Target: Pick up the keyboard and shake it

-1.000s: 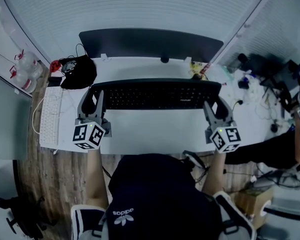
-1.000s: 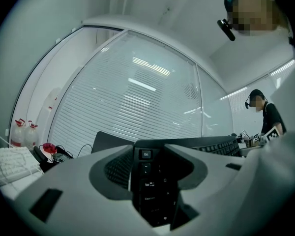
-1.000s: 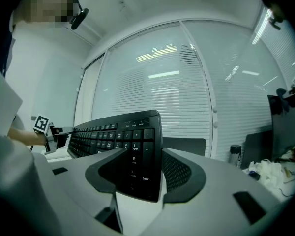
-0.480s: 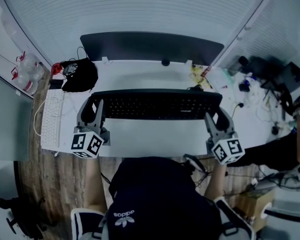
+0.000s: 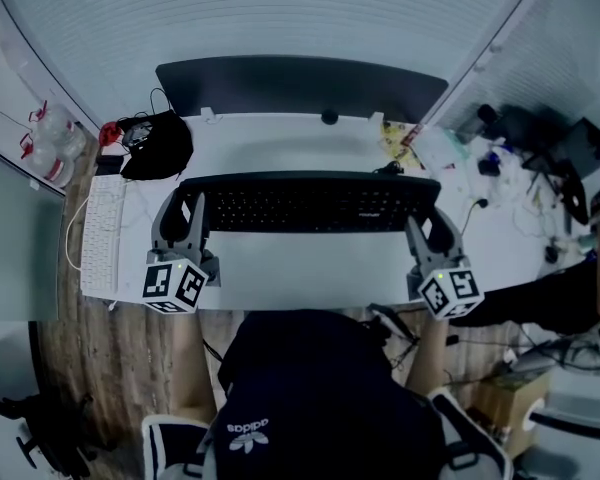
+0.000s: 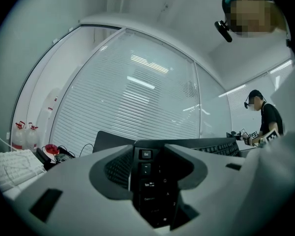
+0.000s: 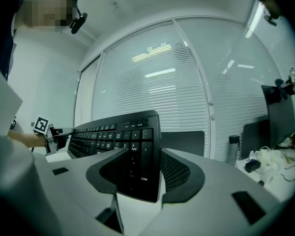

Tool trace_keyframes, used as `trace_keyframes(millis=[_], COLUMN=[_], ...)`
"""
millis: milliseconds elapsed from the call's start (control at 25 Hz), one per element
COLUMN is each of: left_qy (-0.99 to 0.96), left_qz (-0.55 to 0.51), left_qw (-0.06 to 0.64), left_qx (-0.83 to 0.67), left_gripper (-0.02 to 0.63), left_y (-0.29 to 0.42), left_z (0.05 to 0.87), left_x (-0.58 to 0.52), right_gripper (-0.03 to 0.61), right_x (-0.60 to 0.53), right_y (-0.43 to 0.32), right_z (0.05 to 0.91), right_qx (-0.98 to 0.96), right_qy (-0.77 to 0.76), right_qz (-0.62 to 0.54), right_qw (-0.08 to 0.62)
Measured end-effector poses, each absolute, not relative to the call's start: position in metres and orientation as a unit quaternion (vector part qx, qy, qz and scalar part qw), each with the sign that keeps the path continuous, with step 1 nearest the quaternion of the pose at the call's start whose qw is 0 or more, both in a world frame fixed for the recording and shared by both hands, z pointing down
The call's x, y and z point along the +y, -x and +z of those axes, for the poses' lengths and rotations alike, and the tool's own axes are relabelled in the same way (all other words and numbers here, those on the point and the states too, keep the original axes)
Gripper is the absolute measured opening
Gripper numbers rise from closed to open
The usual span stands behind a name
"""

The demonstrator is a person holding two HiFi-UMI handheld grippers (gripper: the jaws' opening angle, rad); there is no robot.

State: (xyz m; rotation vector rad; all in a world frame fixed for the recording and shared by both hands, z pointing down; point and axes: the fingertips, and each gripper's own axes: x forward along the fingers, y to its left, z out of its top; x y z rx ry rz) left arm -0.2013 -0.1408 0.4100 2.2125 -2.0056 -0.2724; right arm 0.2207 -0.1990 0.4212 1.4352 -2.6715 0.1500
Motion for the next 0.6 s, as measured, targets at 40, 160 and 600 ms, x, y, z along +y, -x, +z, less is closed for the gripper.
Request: trace_keyframes(millis=[40, 160, 600], left_qy=[-0.737, -0.737, -0.733], left_qz=[-0.09, -0.096, -0.117], left_qw=[0.069, 0.059, 0.041], left_qx=[-0.666, -0.666, -0.668], left_gripper=[0.195, 0.195, 0.195], left_y=[0.201, 0.203, 0.209], left_z=[0.408, 0.394, 0.371], left_x=[-0.14, -0.14, -0.136], right_gripper=[0.195, 0.195, 0.195], right_x=[-0.199, -0.2, -0.199], right_y=[-0.22, -0.22, -0.21], right_z=[0.42, 0.409, 0.383], right_qx=[-0.879, -0.88, -0.882], right_qy=[-0.472, -0.47, -0.47], right_qz=[0.05, 0.042, 0.022], right_qw=[0.051, 0.043, 0.027])
